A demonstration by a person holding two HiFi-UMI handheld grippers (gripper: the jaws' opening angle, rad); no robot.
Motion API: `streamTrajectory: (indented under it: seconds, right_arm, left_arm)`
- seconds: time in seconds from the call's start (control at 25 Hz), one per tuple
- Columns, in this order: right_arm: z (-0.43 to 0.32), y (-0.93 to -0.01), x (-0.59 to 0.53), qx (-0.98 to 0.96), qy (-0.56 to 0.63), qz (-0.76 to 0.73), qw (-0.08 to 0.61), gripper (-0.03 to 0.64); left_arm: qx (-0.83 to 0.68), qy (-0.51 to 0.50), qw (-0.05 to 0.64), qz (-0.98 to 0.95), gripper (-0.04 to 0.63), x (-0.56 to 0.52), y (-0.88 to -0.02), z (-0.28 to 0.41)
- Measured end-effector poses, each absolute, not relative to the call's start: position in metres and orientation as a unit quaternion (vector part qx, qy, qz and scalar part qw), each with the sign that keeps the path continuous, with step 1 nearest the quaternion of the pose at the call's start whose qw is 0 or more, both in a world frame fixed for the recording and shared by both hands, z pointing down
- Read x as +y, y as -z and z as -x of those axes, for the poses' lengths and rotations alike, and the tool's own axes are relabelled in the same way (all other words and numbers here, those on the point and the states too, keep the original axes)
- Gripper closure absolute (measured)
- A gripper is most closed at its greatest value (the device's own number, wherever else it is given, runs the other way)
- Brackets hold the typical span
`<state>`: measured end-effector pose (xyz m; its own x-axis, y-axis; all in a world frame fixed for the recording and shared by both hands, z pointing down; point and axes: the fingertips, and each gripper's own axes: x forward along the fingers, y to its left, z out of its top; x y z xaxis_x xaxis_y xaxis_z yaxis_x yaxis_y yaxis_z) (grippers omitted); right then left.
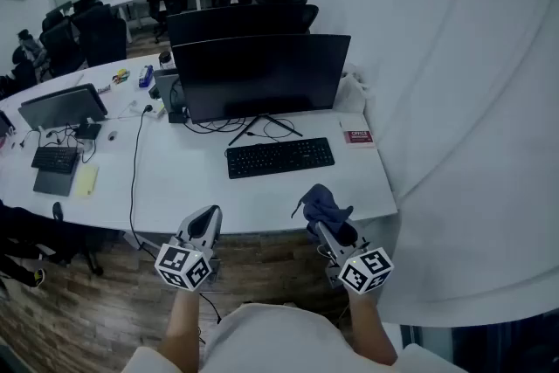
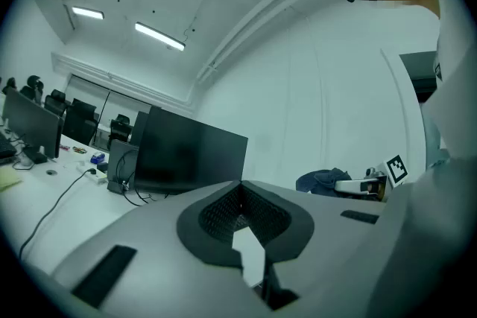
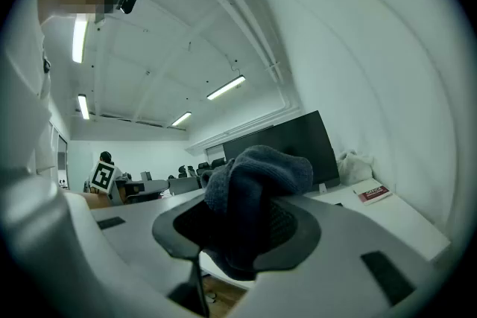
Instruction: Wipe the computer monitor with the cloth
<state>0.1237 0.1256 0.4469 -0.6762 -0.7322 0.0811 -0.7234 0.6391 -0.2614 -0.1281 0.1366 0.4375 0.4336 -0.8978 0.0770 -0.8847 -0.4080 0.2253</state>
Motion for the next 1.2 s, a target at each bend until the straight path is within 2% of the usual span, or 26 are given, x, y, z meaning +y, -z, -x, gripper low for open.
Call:
streamTrajectory:
  seconds: [1.2]
  right_arm:
    - [-0.090,-0.448,0.156,0.876,0.146,0.459,0.019,0.465]
  left_arm:
    - [-0.493,0.022,0.121,-0.862,0.591,0.151,-0.445,0.171]
